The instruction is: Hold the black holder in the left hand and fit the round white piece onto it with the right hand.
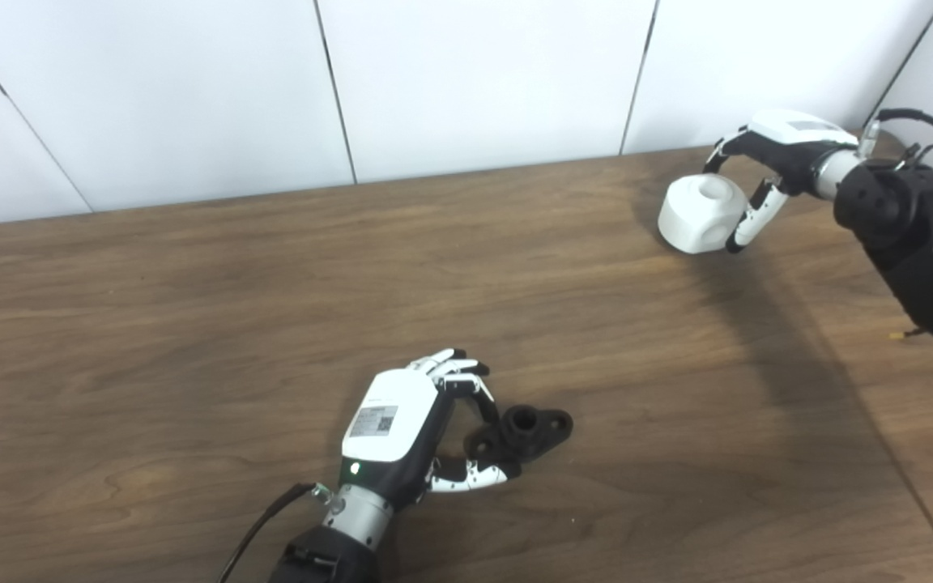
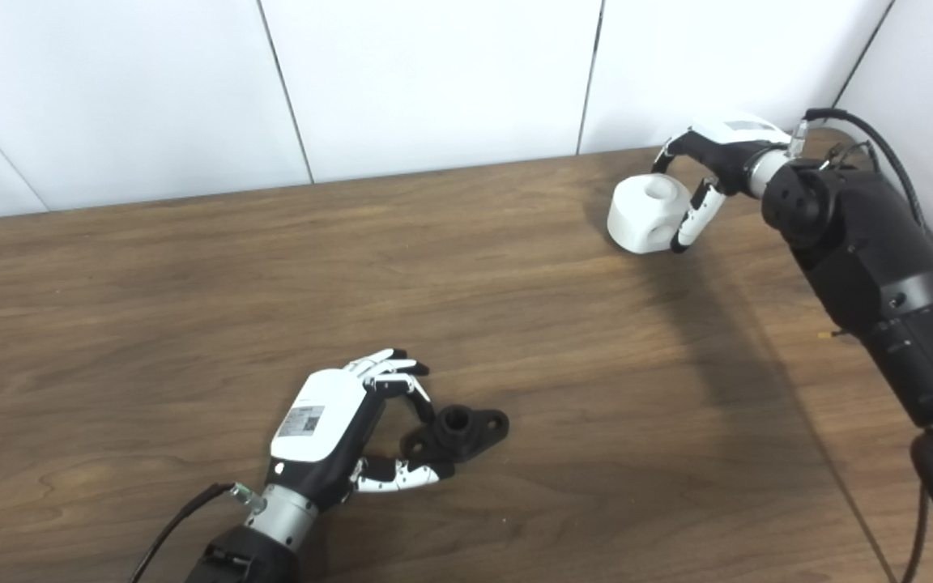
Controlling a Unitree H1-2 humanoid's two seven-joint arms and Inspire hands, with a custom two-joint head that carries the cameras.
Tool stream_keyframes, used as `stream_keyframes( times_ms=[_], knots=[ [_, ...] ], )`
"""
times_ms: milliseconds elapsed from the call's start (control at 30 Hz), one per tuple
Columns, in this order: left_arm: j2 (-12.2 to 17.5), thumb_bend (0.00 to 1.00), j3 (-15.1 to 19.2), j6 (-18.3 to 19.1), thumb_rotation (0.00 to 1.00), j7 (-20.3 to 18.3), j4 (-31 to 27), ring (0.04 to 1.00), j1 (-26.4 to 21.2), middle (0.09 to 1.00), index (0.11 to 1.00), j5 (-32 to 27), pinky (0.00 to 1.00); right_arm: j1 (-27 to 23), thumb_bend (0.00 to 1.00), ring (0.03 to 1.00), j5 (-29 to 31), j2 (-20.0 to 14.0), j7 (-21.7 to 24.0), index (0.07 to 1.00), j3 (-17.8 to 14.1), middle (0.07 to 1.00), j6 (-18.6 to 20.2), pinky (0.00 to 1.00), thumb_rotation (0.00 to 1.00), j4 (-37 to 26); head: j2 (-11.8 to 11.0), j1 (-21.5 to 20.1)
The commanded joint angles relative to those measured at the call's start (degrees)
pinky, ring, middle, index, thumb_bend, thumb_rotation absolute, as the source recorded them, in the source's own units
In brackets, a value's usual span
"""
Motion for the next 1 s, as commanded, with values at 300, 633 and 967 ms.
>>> stream_keyframes(
  times_ms=[300, 633, 967],
  knots=[
    [1.6, 0.52, 0.1, 2.4, 0.05, -2.9, 5.0, 0.879, 1.8, 0.788, 0.487, -0.5, 0.81, -1.7, 0.84, 0.996, -0.2, -1.7, -1.9, 0.695, -1.5, 0.919, -0.5, 1.0, 0.11, -1.4, -0.7, -0.1],
    [1.5, 0.52, 0.0, 2.8, 0.04, -2.5, 5.0, 0.883, 2.0, 0.792, 0.487, -0.7, 0.79, -1.5, 0.84, 1.0, 0.2, -1.6, -1.4, 0.697, -1.8, 0.923, -0.1, 1.0, 0.13, -2.0, -1.0, 0.5],
    [1.8, 0.52, -0.2, 2.4, 0.04, -2.1, 5.3, 0.88, 1.9, 0.787, 0.487, -0.5, 0.81, -1.7, 0.85, 0.995, 0.0, -1.5, -1.6, 0.696, -1.6, 0.918, -0.4, 1.0, 0.13, -2.2, -1.0, 0.3]
  ],
)
